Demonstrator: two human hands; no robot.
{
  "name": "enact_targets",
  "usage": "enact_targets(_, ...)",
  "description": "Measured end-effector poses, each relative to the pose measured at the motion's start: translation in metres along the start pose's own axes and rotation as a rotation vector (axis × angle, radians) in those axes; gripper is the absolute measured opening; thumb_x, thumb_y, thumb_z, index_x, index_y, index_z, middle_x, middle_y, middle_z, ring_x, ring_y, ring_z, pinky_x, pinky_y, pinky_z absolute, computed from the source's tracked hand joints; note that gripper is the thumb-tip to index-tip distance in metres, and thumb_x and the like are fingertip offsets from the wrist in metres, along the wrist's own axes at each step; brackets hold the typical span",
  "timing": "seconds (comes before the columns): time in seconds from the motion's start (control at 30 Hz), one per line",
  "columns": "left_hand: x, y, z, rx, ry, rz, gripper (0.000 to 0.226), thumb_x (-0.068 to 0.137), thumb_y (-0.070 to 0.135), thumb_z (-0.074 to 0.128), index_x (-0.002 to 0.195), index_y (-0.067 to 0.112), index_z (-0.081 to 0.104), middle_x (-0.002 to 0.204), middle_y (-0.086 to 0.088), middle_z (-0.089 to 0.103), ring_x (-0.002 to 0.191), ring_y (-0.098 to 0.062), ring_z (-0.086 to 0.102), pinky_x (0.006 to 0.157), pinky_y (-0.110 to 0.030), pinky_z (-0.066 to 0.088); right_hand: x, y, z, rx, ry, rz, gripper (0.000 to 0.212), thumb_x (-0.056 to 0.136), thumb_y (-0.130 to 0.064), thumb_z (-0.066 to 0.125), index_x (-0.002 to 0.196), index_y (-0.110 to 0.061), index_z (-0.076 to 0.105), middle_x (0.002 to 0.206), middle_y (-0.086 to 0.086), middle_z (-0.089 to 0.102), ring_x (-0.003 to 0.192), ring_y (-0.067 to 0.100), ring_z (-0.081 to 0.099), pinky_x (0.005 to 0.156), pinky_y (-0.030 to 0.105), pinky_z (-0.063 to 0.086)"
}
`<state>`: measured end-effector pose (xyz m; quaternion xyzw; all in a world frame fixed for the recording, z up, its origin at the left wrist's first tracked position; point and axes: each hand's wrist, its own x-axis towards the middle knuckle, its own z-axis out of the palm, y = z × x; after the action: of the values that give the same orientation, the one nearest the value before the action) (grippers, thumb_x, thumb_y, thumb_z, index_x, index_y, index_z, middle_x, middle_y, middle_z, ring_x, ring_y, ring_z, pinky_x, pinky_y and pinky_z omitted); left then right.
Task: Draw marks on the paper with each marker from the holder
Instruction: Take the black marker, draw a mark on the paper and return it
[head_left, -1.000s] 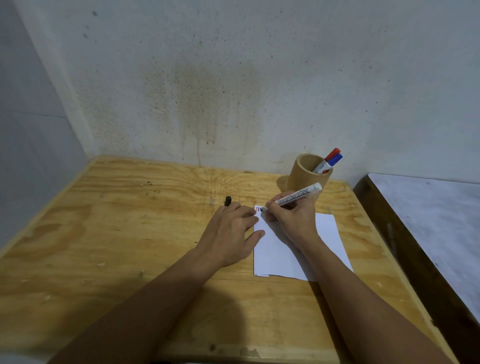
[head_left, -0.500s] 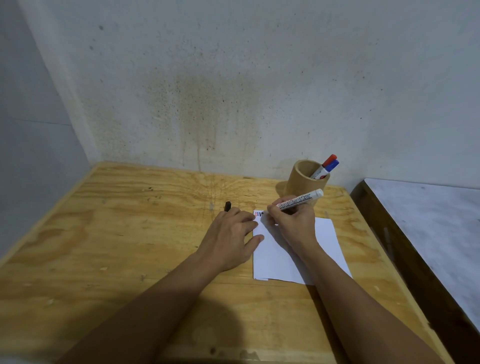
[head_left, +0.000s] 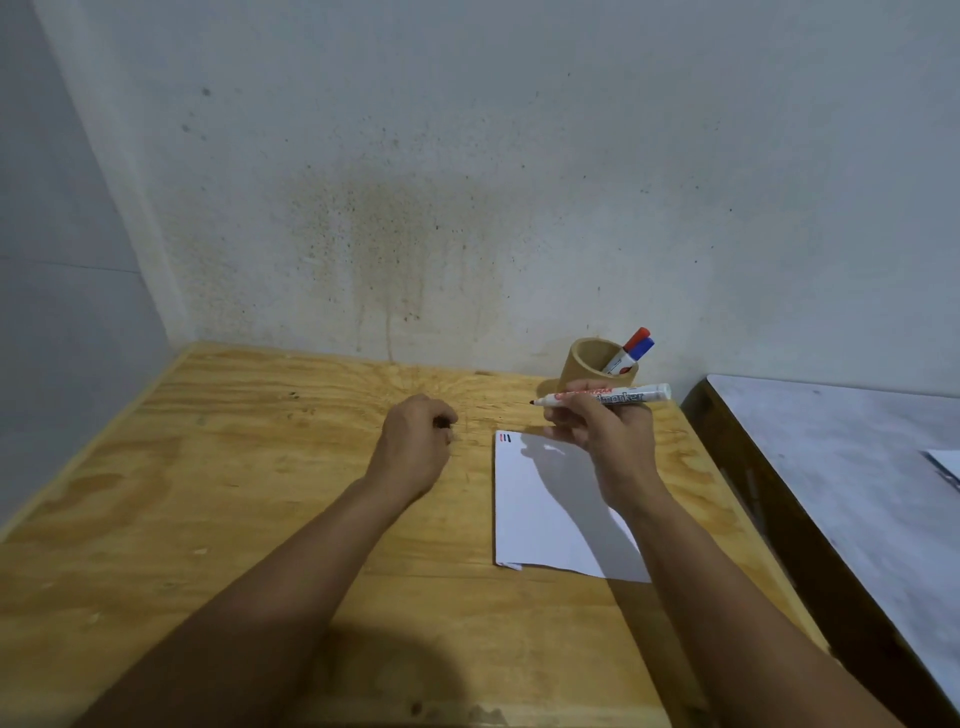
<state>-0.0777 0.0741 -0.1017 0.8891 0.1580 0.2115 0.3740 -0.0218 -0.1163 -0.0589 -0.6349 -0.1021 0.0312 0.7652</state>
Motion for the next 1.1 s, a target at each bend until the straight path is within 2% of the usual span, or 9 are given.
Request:
enact_targets(0.07,0.0,0.009,-0.004,-0.302,-0.012,-0.164,0.014,0.079,-0.001,0.067,0.084,0.011,0.071,0.089,-0.01,0.071,0.078,-0.021,0.065,0.072,-0.034,0.055,-0.002,-0.005,0.001,-0.02,-0.022,-0.011,0.006,0.084,0.005,0.066,0.085,-0.001,0.067,0.087,0.026,0.07,0.074,0.03,0.07,0.063,0.036,0.062)
enact_targets(0.13,0.0,0.022,-0.009,-0.689,-0.082,-0.343,0.014,0.08,-0.005,0.065,0.082,0.009,0.07,0.084,-0.013,0.07,0.073,-0.024,0.067,0.079,-0.043,0.056,-0.003,-0.008,0.002,-0.055,-0.033,-0.036,0.007,0.083,0.003,0.068,0.083,-0.004,0.067,0.087,0.026,0.072,0.072,0.029,0.071,0.066,0.04,0.061)
enact_targets(0.2,0.001,0.033,-0.014,-0.888,-0.146,-0.422,0.015,0.082,-0.007,0.062,0.085,0.006,0.07,0.082,-0.013,0.07,0.07,-0.021,0.068,0.079,-0.039,0.056,-0.003,-0.011,0.003,-0.092,-0.035,-0.059,0.006,0.082,0.0,0.071,0.083,-0.003,0.067,0.084,0.024,0.073,0.071,0.028,0.071,0.068,0.043,0.059)
enact_targets(0.27,0.001,0.042,-0.017,-0.979,-0.183,-0.433,0.016,0.083,-0.009,0.06,0.086,0.004,0.069,0.083,-0.015,0.07,0.067,-0.017,0.07,0.069,-0.027,0.059,-0.003,-0.013,0.003,-0.118,-0.037,-0.079,0.006,0.081,-0.001,0.073,0.084,-0.002,0.067,0.08,0.02,0.073,0.069,0.028,0.071,0.066,0.041,0.058)
enact_targets(0.37,-0.001,0.051,-0.016,-1.037,-0.215,-0.414,0.016,0.083,-0.012,0.057,0.086,0.0,0.067,0.083,-0.017,0.068,0.062,-0.016,0.069,0.057,-0.02,0.057,-0.004,-0.016,0.002,-0.166,-0.041,-0.111,0.014,0.081,-0.004,0.074,0.09,0.005,0.066,0.083,0.023,0.074,0.069,0.026,0.072,0.064,0.038,0.057)
enact_targets(0.6,-0.001,0.057,-0.015,-1.07,-0.259,-0.377,0.012,0.082,-0.011,0.06,0.09,-0.004,0.065,0.081,-0.02,0.068,0.062,-0.019,0.07,0.058,-0.023,0.058,-0.005,-0.023,-0.003,-0.193,-0.071,-0.125,0.017,0.08,-0.004,0.075,0.09,0.009,0.067,0.079,0.02,0.073,0.068,0.025,0.07,0.072,0.053,0.056)
enact_targets(0.83,0.0,0.063,-0.016,-1.114,-0.276,-0.395,0.006,0.08,-0.004,0.066,0.086,-0.002,0.065,0.079,-0.021,0.072,0.067,-0.023,0.072,0.058,-0.025,0.058,-0.007,-0.034,-0.003,-0.193,-0.092,-0.145,0.018,0.082,-0.005,0.074,0.091,0.009,0.07,0.074,0.01,0.072,0.064,0.016,0.068,0.071,0.046,0.054)
enact_targets(0.97,-0.001,0.065,-0.016,-1.142,-0.253,-0.415,0.005,0.079,-0.001,0.066,0.084,-0.002,0.066,0.075,-0.019,0.073,0.066,-0.023,0.072,0.056,-0.025,0.058,-0.008,-0.037,-0.003,-0.211,-0.095,-0.156,0.009,0.081,-0.01,0.076,0.084,-0.002,0.074,0.078,0.018,0.073,0.069,0.021,0.068,0.073,0.052,0.056)
enact_targets(1.1,-0.004,0.069,-0.011,-1.158,-0.153,-0.367,0.003,0.079,-0.001,0.067,0.079,-0.004,0.066,0.072,-0.019,0.072,0.066,-0.025,0.073,0.056,-0.025,0.058,-0.01,-0.038,-0.001,-0.193,-0.085,-0.164,0.005,0.081,-0.011,0.076,0.08,-0.007,0.075,0.076,0.019,0.071,0.067,0.022,0.065,0.071,0.044,0.053)
